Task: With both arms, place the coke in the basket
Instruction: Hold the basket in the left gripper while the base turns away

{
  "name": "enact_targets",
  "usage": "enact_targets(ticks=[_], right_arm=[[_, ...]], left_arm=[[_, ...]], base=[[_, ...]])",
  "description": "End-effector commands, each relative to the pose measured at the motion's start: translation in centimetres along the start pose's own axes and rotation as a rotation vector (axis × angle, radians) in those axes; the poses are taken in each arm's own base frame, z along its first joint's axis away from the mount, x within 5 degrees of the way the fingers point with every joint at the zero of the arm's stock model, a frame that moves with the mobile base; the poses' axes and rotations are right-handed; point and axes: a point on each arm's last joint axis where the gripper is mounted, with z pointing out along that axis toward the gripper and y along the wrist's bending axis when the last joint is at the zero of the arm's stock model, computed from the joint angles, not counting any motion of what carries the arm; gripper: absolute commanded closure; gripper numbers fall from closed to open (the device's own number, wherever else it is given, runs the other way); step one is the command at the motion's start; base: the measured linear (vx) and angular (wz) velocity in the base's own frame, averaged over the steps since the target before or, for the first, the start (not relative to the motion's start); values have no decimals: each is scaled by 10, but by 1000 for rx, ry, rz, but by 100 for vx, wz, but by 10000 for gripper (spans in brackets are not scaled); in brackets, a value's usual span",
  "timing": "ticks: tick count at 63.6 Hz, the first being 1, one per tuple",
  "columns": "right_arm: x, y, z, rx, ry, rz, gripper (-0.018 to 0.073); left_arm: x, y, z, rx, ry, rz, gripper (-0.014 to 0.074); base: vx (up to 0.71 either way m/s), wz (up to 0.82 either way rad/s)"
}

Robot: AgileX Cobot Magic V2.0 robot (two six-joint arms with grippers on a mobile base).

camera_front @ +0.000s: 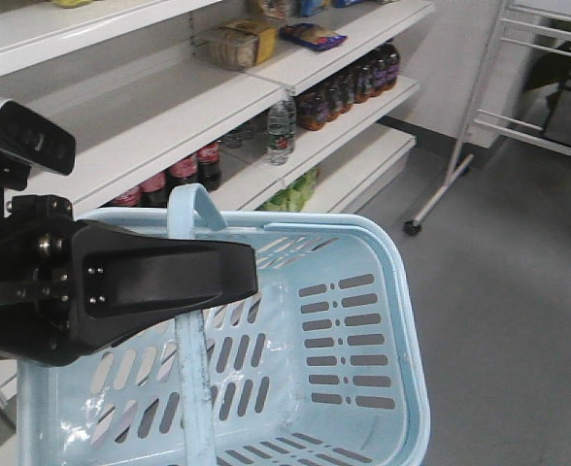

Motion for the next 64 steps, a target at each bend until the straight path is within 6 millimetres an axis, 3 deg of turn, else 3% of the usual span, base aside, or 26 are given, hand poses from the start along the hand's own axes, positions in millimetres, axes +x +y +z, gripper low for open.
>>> enact_targets(ticks=[1,64], right_arm=[[-4,2,-1,-16,-70,-17,564],[-4,2,-1,-16,-70,-17,564]], left_arm=[[-6,-27,-1,166,-15,26,602],[-6,-27,-1,166,-15,26,602]], base=[[-4,-59],[-1,-43]])
